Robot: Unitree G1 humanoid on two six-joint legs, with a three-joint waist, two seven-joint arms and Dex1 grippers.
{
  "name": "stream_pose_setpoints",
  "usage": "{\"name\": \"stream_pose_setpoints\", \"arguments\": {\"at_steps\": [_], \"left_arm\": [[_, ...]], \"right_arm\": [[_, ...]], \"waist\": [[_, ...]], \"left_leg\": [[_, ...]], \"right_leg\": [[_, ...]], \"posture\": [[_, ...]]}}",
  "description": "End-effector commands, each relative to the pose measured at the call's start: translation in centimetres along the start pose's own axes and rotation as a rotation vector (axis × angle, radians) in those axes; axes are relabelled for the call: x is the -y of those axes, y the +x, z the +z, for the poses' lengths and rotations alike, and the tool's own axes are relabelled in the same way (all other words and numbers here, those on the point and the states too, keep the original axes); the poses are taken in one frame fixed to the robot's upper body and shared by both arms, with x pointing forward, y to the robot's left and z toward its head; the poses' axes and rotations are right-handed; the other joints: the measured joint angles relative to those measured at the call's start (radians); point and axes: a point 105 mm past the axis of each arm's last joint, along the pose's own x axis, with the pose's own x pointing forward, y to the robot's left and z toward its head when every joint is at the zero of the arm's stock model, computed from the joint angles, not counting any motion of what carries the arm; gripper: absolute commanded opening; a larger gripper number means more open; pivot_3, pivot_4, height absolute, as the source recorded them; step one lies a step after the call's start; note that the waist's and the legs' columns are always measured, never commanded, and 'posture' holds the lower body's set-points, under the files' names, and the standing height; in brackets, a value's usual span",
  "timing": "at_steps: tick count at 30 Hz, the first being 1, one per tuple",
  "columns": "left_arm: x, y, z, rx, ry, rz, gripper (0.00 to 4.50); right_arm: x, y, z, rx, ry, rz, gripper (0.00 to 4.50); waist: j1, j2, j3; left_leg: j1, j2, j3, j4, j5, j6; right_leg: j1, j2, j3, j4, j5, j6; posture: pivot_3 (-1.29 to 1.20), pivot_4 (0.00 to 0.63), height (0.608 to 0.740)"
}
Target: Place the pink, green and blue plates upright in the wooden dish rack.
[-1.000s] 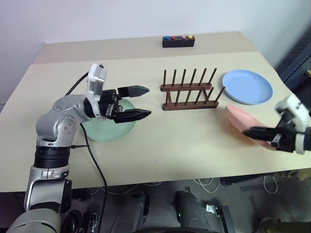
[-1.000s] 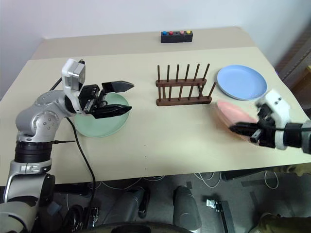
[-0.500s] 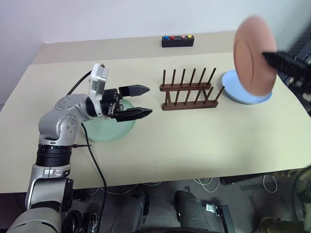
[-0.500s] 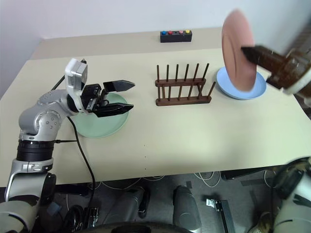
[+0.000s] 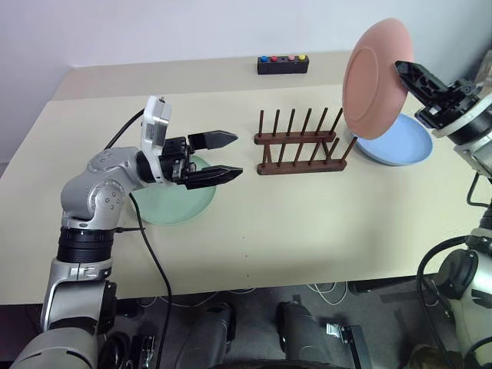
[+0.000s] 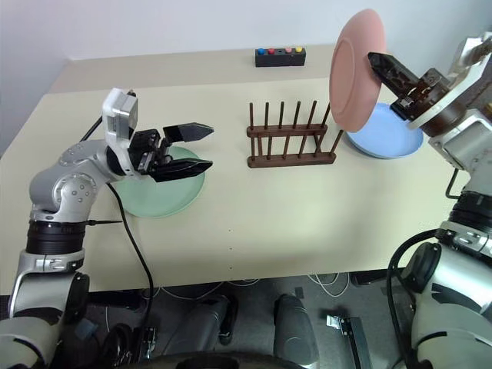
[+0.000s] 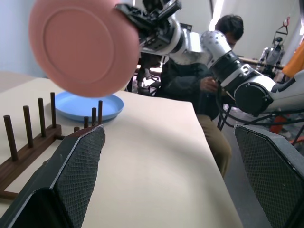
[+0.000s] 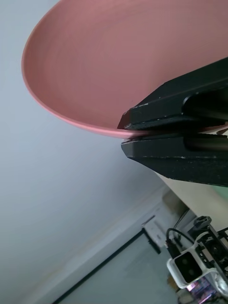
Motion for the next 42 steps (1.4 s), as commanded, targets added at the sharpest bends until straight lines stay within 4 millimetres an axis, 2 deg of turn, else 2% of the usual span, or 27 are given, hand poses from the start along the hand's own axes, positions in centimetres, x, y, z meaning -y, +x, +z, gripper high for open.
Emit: {"name": "stream_pose_setpoints", "arguments": {"at_steps": [1, 29, 34, 42], "left_arm": [[0.4, -0.3, 1.0, 0.018, 0.036, 0.002, 4.5], [0.4, -0.1, 1.1, 0.024, 0.04, 0.004, 4.5], [0.5, -0.1, 1.0, 0.023, 0.037, 0.005, 4.5], [0.5, 0.0, 0.9, 0.024, 0.037, 0.007, 4.5]], "right_arm": [[-1.1, 0.6, 1.7, 0.046, -0.037, 0.058, 0.05], [0.1, 1.1, 1.0, 0.048, 0.022, 0.051, 0.05], [-1.2, 1.6, 1.5, 0.052, 0.004, 0.098, 0.05], [-0.9, 1.7, 1.5, 0.058, 0.017, 0.085, 0.05]], "waist": [[0.0, 0.0, 0.0], [0.0, 0.0, 0.0], [0.0, 0.0, 0.0], [0.0, 0.0, 0.0]], "left_leg": [[0.0, 0.0, 0.0, 0.0, 0.0, 0.0], [0.0, 0.0, 0.0, 0.0, 0.0, 0.0], [0.0, 0.0, 0.0, 0.0, 0.0, 0.0], [0.0, 0.0, 0.0, 0.0, 0.0, 0.0]], "right_leg": [[0.0, 0.0, 0.0, 0.0, 0.0, 0.0], [0.0, 0.0, 0.0, 0.0, 0.0, 0.0], [0.0, 0.0, 0.0, 0.0, 0.0, 0.0], [0.0, 0.0, 0.0, 0.0, 0.0, 0.0]], "posture": [[0.0, 0.15, 0.74], [0.0, 0.15, 0.74], [0.0, 0.15, 0.74], [0.0, 0.15, 0.74]]}}
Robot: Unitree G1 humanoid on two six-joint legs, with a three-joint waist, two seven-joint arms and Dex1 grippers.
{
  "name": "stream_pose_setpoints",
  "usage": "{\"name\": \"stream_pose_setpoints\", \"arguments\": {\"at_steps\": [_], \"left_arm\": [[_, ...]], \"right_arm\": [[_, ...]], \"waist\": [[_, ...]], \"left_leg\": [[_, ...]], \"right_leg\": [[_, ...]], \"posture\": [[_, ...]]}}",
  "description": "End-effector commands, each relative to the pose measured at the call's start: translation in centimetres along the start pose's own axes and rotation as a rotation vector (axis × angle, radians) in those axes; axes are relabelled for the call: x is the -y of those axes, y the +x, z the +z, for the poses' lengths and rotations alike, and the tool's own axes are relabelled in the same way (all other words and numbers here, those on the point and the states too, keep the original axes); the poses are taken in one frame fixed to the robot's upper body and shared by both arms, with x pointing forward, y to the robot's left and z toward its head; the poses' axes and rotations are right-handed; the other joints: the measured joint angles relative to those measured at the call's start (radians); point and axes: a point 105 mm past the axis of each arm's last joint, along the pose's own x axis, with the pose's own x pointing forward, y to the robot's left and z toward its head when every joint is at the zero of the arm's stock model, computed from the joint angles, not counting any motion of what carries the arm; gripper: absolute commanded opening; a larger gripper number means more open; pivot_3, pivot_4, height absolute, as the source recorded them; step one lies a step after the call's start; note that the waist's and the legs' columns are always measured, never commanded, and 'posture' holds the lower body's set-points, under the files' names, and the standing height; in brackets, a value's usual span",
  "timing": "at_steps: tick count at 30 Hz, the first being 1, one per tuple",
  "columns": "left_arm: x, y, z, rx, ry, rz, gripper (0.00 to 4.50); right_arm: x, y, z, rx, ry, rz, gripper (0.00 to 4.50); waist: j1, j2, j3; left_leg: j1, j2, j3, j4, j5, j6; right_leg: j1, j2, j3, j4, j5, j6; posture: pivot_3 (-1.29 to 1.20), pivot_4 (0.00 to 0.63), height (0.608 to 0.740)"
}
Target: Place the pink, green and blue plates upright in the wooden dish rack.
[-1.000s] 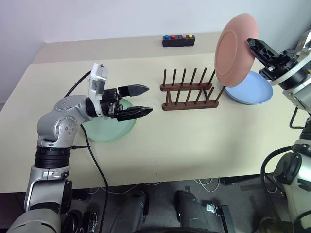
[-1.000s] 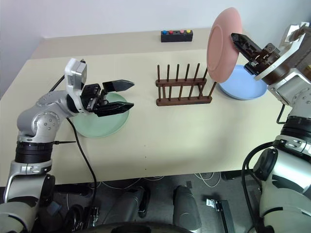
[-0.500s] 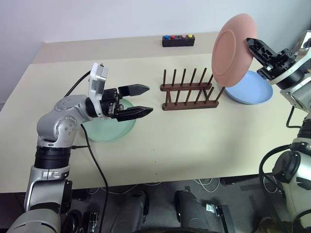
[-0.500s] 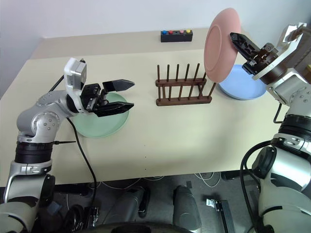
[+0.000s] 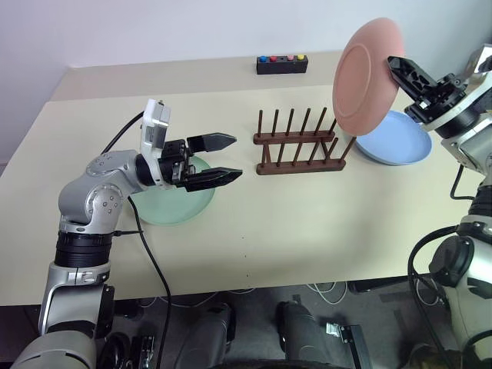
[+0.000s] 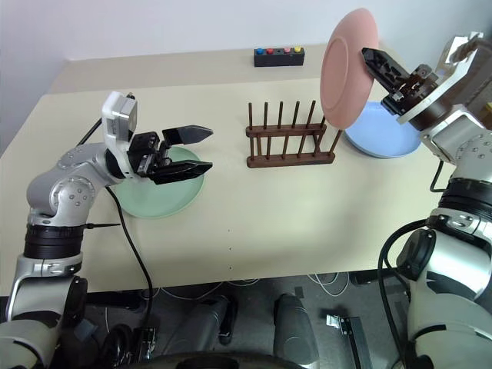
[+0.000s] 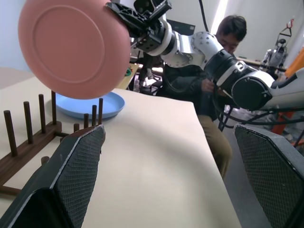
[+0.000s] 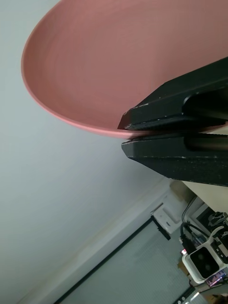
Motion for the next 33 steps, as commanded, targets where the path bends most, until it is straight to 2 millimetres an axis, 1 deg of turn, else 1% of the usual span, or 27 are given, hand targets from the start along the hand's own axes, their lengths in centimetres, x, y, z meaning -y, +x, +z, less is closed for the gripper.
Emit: {"name": "stream_pose_setpoints", "arguments": {"at_steps": [1, 9, 13, 25, 33], "left_arm": [[0.4, -0.1, 0.9, 0.025, 0.042, -0.013, 4.5], [0.4, -0.1, 0.9, 0.019, 0.041, -0.011, 4.5], [0.4, -0.1, 0.9, 0.017, 0.042, -0.011, 4.5], [0.6, -0.1, 0.9, 0.012, 0.046, -0.01, 4.5], [0.6, -0.2, 0.8, 0.008, 0.043, -0.009, 4.5]], "right_arm": [[-1.4, 0.5, 1.4, 0.039, -0.038, 0.056, 0.05], [-0.6, 0.3, 0.6, 0.028, -0.019, 0.032, 0.05], [0.0, 0.3, -0.3, 0.007, -0.015, 0.016, 0.05], [1.1, -0.2, -0.8, 0.012, 0.008, -0.027, 0.05], [2.2, -0.4, -2.0, -0.007, 0.009, -0.076, 0.05]], "waist": [[0.0, 0.0, 0.0], [0.0, 0.0, 0.0], [-0.001, 0.0, 0.0], [-0.001, 0.0, 0.0], [-0.001, 0.0, 0.0]], "left_leg": [[0.0, 0.0, 0.0, 0.0, 0.0, 0.0], [0.0, 0.0, 0.0, 0.0, 0.0, 0.0], [0.0, 0.0, 0.0, 0.0, 0.0, 0.0], [0.0, 0.0, 0.0, 0.0, 0.0, 0.0], [0.0, 0.0, 0.0, 0.0, 0.0, 0.0]], "right_leg": [[0.0, 0.0, 0.0, 0.0, 0.0, 0.0], [0.0, 0.0, 0.0, 0.0, 0.0, 0.0], [0.0, 0.0, 0.0, 0.0, 0.0, 0.0], [0.0, 0.0, 0.0, 0.0, 0.0, 0.0], [0.0, 0.0, 0.0, 0.0, 0.0, 0.0]], "posture": [[0.0, 0.15, 0.74], [0.0, 0.15, 0.74], [0.0, 0.15, 0.74], [0.0, 0.15, 0.74], [0.0, 0.15, 0.74]]}}
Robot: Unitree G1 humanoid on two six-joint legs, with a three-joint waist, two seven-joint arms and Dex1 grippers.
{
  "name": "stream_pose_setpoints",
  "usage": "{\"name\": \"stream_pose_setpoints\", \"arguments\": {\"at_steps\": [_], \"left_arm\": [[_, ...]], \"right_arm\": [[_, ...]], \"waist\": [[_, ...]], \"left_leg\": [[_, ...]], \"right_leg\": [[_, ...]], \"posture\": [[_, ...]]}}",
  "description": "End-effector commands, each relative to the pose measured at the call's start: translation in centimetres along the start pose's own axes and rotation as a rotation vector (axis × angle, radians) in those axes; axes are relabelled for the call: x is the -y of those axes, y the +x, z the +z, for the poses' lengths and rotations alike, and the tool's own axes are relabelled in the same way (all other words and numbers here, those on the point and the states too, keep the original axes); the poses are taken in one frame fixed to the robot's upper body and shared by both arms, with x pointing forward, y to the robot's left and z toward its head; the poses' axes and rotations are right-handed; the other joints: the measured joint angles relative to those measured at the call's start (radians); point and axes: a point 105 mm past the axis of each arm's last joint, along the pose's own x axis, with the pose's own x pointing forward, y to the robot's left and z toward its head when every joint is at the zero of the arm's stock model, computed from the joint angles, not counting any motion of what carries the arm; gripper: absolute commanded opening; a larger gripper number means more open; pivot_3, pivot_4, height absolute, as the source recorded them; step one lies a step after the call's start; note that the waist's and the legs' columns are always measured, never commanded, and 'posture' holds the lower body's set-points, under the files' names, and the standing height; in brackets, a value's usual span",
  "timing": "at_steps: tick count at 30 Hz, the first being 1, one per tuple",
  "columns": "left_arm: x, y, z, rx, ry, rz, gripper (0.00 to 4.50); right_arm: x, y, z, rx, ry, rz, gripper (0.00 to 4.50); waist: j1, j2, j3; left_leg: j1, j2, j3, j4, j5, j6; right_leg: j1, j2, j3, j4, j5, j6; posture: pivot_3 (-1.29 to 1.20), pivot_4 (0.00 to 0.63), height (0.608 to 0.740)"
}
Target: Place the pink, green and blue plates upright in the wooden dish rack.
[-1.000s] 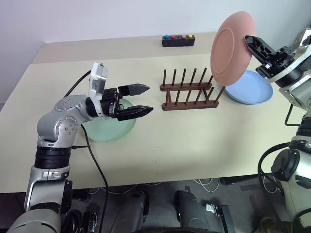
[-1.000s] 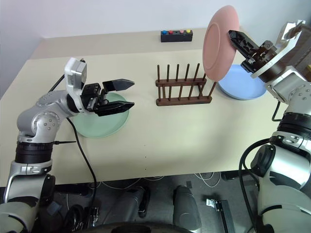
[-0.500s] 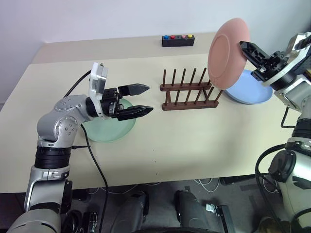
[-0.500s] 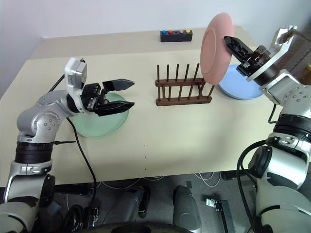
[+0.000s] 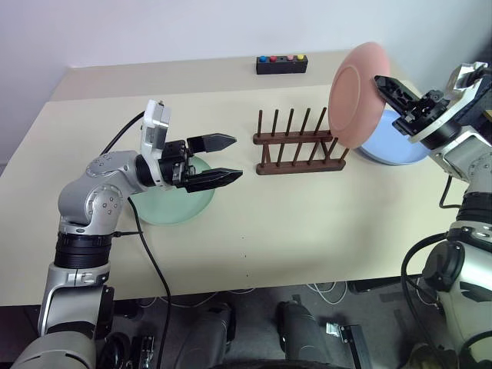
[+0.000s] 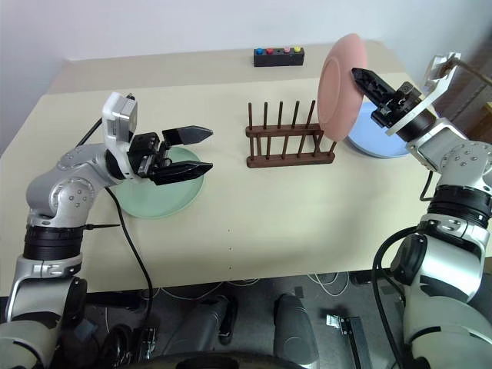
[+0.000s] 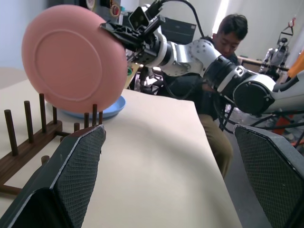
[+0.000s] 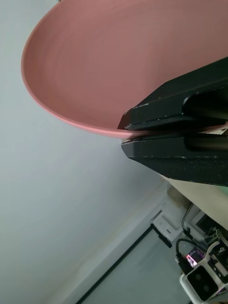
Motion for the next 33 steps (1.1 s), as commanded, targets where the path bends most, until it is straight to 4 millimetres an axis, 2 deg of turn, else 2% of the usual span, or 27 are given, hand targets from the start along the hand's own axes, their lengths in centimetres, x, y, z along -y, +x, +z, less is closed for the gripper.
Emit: {"name": "stream_pose_setpoints", "arguments": {"at_steps": [1, 11, 12, 14, 20, 21, 26, 33], "left_arm": [[0.5, -0.2, 0.8, 0.011, 0.04, -0.011, 4.5], [0.5, -0.2, 0.7, 0.009, 0.041, -0.009, 4.5], [0.5, -0.2, 0.7, 0.008, 0.041, -0.01, 4.5], [0.5, -0.2, 0.8, 0.008, 0.042, -0.009, 4.5], [0.5, -0.2, 0.7, 0.007, 0.04, -0.011, 4.5], [0.5, -0.2, 0.7, 0.008, 0.04, -0.01, 4.5], [0.5, -0.1, 0.9, 0.018, 0.048, -0.011, 4.5], [0.3, 0.0, 1.1, 0.038, 0.067, -0.003, 4.5]], "right_arm": [[-0.3, 0.0, 0.6, 0.025, -0.027, 0.008, 0.05], [-0.3, 0.1, -0.3, 0.004, 0.014, 0.027, 0.05], [-0.3, 0.1, -0.3, 0.001, 0.016, 0.026, 0.66], [-0.1, 0.1, -0.3, -0.003, 0.003, 0.012, 1.36], [0.1, 0.0, -0.2, 0.002, -0.012, 0.001, 4.25], [0.1, 0.0, -0.2, 0.003, -0.018, -0.002, 4.38], [-0.2, -0.2, 0.7, 0.016, -0.072, -0.012, 4.38], [-0.4, -0.7, 1.4, 0.043, -0.276, -0.061, 4.38]], "waist": [[0.0, 0.0, 0.0], [0.0, 0.0, 0.0], [0.0, 0.0, 0.0], [0.0, 0.0, 0.0], [0.0, 0.0, 0.0], [0.0, 0.0, 0.0], [0.0, 0.0, 0.0], [0.0, 0.0, 0.0]], "left_leg": [[0.0, 0.0, 0.0, 0.0, 0.0, 0.0], [0.0, 0.0, 0.0, 0.0, 0.0, 0.0], [0.0, 0.0, 0.0, 0.0, 0.0, 0.0], [0.0, 0.0, 0.0, 0.0, 0.0, 0.0], [0.0, 0.0, 0.0, 0.0, 0.0, 0.0], [0.0, 0.0, 0.0, 0.0, 0.0, 0.0], [0.0, 0.0, 0.0, 0.0, 0.0, 0.0], [0.0, 0.0, 0.0, 0.0, 0.0, 0.0]], "right_leg": [[0.0, 0.0, 0.0, 0.0, 0.0, 0.0], [0.0, 0.0, 0.0, 0.0, 0.0, 0.0], [0.0, 0.0, 0.0, 0.0, 0.0, 0.0], [0.0, 0.0, 0.0, 0.0, 0.0, 0.0], [0.0, 0.0, 0.0, 0.0, 0.0, 0.0], [0.0, 0.0, 0.0, 0.0, 0.0, 0.0], [0.0, 0.0, 0.0, 0.0, 0.0, 0.0], [0.0, 0.0, 0.0, 0.0, 0.0, 0.0]], "posture": [[0.0, 0.15, 0.74], [0.0, 0.15, 0.74], [0.0, 0.15, 0.74], [0.0, 0.15, 0.74], [0.0, 0.15, 0.74], [0.0, 0.15, 0.74], [0.0, 0.15, 0.74], [0.0, 0.15, 0.74]]}}
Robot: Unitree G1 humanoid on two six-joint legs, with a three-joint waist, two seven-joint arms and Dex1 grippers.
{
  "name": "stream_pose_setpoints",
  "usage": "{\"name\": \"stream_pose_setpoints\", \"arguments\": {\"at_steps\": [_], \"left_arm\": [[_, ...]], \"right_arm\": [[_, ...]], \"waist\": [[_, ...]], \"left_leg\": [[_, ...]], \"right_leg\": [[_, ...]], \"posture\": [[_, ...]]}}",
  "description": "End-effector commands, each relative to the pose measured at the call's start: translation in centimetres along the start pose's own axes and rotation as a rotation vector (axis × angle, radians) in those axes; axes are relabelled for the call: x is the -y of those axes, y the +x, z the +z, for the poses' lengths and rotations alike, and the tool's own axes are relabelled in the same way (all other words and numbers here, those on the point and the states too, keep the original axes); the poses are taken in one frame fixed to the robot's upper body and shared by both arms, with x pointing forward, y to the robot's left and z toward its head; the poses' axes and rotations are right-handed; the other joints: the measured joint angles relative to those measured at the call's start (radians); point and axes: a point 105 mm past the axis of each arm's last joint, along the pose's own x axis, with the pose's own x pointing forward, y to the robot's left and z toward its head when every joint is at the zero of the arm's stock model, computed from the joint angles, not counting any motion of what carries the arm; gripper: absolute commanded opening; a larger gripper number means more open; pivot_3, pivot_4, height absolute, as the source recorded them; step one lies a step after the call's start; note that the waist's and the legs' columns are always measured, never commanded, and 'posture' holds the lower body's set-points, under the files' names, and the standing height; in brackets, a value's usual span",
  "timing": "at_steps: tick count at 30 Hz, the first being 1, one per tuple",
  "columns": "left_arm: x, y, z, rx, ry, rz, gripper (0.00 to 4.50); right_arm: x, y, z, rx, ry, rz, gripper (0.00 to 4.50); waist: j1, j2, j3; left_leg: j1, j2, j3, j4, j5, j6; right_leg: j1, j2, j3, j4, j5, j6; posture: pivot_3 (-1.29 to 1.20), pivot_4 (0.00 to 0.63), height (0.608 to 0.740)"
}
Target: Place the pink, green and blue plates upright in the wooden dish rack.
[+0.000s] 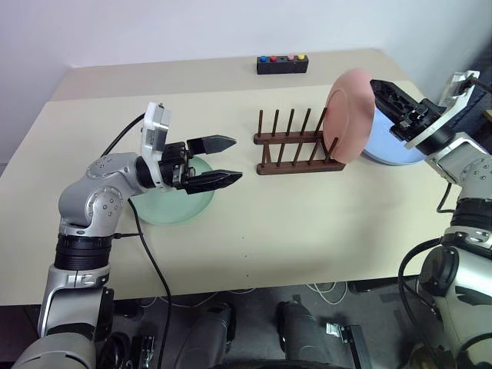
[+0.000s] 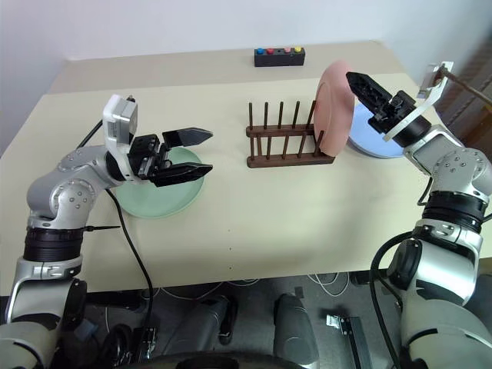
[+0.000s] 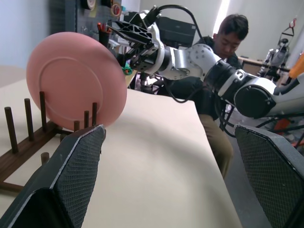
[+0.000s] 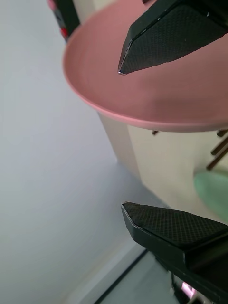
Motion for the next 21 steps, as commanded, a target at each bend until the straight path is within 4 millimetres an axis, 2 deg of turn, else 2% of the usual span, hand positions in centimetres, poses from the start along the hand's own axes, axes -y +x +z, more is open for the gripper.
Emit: {"name": "stream_pose_setpoints", "arguments": {"at_steps": [1, 4, 8, 14, 16, 21], "left_arm": [[0.1, 0.1, 1.4, 0.036, 0.078, 0.001, 4.5], [-0.2, 0.1, 1.5, 0.043, 0.099, 0.018, 4.5], [-0.9, 0.0, 1.4, 0.032, 0.158, 0.083, 4.5], [-2.1, -0.6, 1.4, -0.002, 0.246, 0.177, 4.5], [-2.4, -1.1, 1.7, -0.004, 0.264, 0.213, 4.5], [-3.0, -2.2, 2.1, -0.019, 0.297, 0.273, 4.5]], "right_arm": [[-0.7, -0.3, 1.9, 0.064, -0.134, -0.008, 4.38], [-0.7, -0.6, 2.3, 0.09, -0.199, -0.02, 4.38], [-1.1, -2.1, 4.6, 0.202, -0.395, -0.087, 4.38], [-2.1, -3.5, 6.7, 0.303, -0.498, -0.122, 4.38], [-3.0, -3.7, 6.6, 0.295, -0.505, -0.089, 4.38], [-5.0, -3.4, 4.4, 0.21, -0.503, 0.009, 4.38]], "waist": [[0.0, 0.0, 0.0], [0.0, 0.0, 0.0], [0.001, 0.0, 0.0], [0.001, 0.0, 0.0], [0.001, 0.0, 0.0], [0.001, 0.0, 0.0]], "left_leg": [[0.0, 0.0, 0.0, 0.0, 0.0, 0.0], [0.0, 0.0, 0.0, 0.0, 0.0, 0.0], [0.0, 0.0, 0.0, 0.0, 0.0, 0.0], [0.0, 0.0, 0.0, 0.0, 0.0, 0.0], [0.0, 0.0, 0.0, 0.0, 0.0, 0.0], [0.0, 0.0, 0.0, 0.0, 0.0, 0.0]], "right_leg": [[0.0, 0.0, 0.0, 0.0, 0.0, 0.0], [0.0, 0.0, 0.0, 0.0, 0.0, 0.0], [0.0, 0.0, 0.0, 0.0, 0.0, 0.0], [0.0, 0.0, 0.0, 0.0, 0.0, 0.0], [0.0, 0.0, 0.0, 0.0, 0.0, 0.0], [0.0, 0.0, 0.0, 0.0, 0.0, 0.0]], "posture": [[0.0, 0.15, 0.74], [0.0, 0.15, 0.74], [0.0, 0.15, 0.74], [0.0, 0.15, 0.74], [0.0, 0.15, 0.74], [0.0, 0.15, 0.74]]}}
